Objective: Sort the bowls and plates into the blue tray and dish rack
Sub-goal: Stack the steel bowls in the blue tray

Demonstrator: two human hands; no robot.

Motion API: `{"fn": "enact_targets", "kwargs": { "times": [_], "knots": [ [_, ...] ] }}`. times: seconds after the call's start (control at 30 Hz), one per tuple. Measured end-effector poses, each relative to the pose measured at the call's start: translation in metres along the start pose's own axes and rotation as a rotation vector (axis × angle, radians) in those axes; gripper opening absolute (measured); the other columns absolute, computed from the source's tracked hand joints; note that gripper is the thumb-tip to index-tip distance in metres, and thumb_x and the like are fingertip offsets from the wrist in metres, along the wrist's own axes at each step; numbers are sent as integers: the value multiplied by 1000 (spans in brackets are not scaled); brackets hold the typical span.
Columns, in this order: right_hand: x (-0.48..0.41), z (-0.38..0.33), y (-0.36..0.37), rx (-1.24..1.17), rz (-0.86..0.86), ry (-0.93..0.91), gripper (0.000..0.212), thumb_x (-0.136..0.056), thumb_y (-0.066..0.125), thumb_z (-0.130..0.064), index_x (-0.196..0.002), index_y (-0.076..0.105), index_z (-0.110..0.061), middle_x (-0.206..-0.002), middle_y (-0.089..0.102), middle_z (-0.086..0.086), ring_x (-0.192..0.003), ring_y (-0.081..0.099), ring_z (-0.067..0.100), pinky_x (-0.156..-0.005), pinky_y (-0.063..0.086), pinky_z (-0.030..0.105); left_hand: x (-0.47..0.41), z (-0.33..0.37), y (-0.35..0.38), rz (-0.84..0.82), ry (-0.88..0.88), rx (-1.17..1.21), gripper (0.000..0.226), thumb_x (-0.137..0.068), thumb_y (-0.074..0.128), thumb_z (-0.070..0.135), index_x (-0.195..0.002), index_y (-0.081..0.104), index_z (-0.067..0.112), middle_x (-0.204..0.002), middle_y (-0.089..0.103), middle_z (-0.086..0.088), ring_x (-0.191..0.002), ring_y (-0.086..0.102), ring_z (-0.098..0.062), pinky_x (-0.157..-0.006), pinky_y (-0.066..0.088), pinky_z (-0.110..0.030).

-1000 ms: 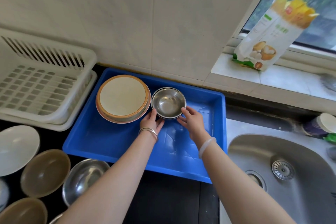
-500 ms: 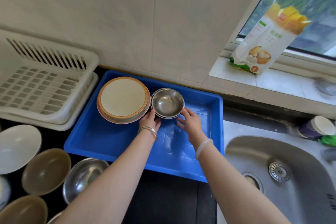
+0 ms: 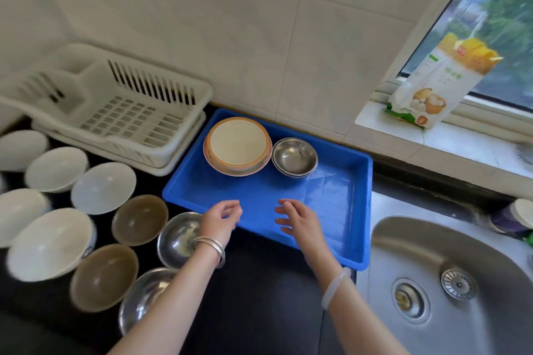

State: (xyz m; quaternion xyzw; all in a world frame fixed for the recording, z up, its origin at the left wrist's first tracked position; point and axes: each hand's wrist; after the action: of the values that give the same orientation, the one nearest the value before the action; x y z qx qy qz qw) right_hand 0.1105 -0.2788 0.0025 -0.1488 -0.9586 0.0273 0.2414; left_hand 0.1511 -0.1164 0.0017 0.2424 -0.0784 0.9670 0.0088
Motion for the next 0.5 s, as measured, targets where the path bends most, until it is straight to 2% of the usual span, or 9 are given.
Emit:
{"fn": "enact_targets", "kwargs": {
  "times": [0.03,0.07,0.13,0.17,0.27,0.37,0.43,0.5],
  "knots": [
    [7,6,10,50,-36,6,18,-97,45,-29,-99,63,-28,-96,68,-5,-78,66,12,-67,49,22,8,-7,-13,31,6,-22,22,-87,59,9,-108,63,5,-101,65,-12,-89,62,-22,-83,51,-31],
    [14,12,21,108,-73,16,17,-97,45,-30,-98,63,-28,-94,69,-5,-75,66,11,-66,49,21,17,-15,-25,66,11,-29,21,-86,60,7,-106,63,5,-103,66,-12,-91,61,-21,-85,50,-27],
    [23,27,43,225,-146,41,17,-96,46,-31,-99,62,-26,-94,69,-3,-71,64,10,-65,48,21,33,-29,-48,136,21,-68,21,-84,61,4,-104,64,6,-99,66,-9,-88,60,-16,-73,47,-14],
    [26,34,54,281,-177,51,18,-95,46,-31,-101,62,-26,-96,68,-2,-69,63,9,-66,49,22,42,-36,-59,163,26,-101,20,-83,62,4,-103,65,8,-97,65,-5,-86,60,-15,-71,45,-14],
    [29,44,84,435,-244,62,29,-95,46,-33,-120,58,-24,-99,64,-3,-70,62,7,-68,50,23,66,-60,-90,230,4,-142,21,-83,62,5,-101,65,14,-96,66,-2,-85,62,-15,-80,45,-25],
    [25,44,110,460,-258,112,44,-94,50,-36,-134,48,-18,-93,61,-5,-74,63,9,-59,51,21,86,-80,-115,351,-30,-182,20,-81,63,5,-95,65,19,-93,66,1,-84,62,-16,-81,47,-28],
    [20,43,123,459,-244,135,41,-94,52,-31,-131,50,-14,-89,60,-1,-75,64,14,-61,56,28,94,-91,-125,433,-37,-235,19,-79,65,5,-94,65,17,-92,64,0,-82,60,-18,-78,46,-28],
    [14,44,132,418,-212,156,28,-93,54,-21,-119,58,-10,-87,61,1,-76,64,17,-69,60,33,99,-101,-133,502,-47,-301,17,-77,66,3,-91,64,12,-94,60,-4,-81,56,-21,-77,43,-28]
  ]
}}
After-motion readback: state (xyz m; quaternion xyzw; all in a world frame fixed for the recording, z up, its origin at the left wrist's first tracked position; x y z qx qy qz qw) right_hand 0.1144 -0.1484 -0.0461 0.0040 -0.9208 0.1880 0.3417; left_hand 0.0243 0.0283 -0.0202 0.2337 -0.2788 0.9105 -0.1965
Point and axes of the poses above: each hand's wrist, its own x-axis away from the middle knuckle, its own y-axis out of the palm, z = x × y
